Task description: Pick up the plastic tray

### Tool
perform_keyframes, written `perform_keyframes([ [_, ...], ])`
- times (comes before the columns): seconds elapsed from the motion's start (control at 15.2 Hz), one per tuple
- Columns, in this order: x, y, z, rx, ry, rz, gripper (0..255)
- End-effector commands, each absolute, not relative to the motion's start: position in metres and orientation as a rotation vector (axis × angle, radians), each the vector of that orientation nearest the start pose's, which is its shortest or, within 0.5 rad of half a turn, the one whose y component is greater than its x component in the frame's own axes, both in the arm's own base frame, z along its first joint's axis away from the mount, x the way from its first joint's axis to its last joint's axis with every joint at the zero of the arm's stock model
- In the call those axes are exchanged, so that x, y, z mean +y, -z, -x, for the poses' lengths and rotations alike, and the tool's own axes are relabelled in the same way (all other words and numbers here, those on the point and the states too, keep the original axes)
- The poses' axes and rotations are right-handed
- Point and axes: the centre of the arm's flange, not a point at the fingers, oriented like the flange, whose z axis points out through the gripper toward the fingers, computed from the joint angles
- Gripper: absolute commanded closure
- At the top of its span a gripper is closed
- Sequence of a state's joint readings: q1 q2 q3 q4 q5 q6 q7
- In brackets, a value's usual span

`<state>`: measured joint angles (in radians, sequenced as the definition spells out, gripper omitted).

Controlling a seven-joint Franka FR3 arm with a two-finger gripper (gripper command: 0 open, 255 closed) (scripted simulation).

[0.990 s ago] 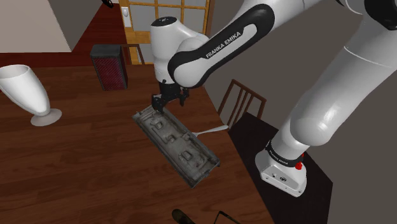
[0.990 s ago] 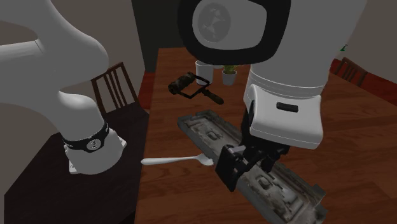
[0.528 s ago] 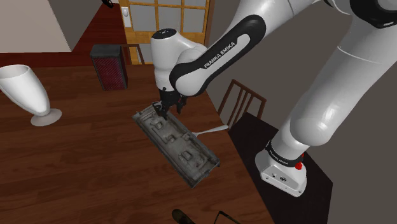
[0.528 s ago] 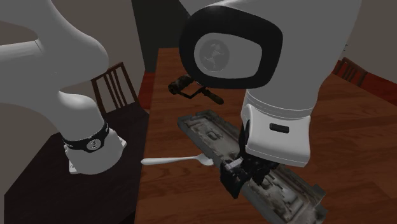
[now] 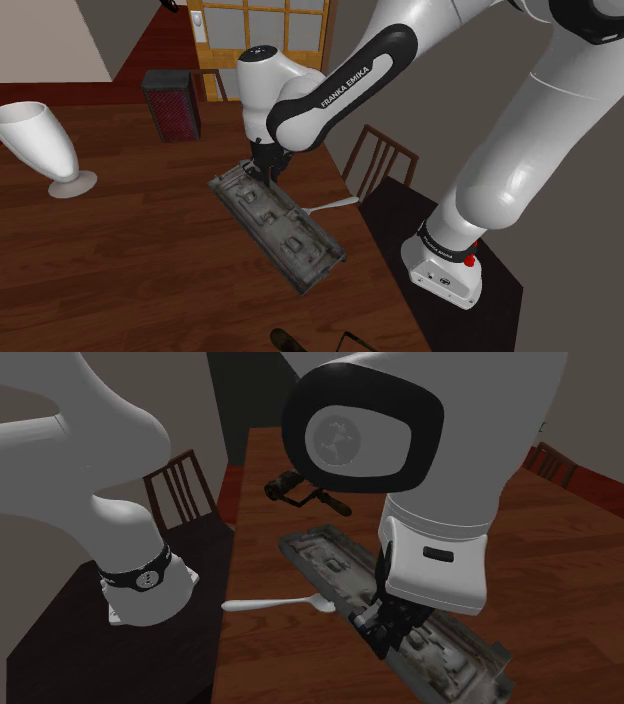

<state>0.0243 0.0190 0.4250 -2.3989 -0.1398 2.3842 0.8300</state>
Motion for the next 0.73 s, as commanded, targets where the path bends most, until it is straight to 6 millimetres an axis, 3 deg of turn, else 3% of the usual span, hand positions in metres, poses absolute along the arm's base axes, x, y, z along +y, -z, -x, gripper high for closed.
perform_keyframes([
  [0.0,0.211,-0.306,-0.441,0.446,0.043,3.198,255],
  [0.66,0.211,-0.359,-0.441,0.446,0.043,3.198,255],
])
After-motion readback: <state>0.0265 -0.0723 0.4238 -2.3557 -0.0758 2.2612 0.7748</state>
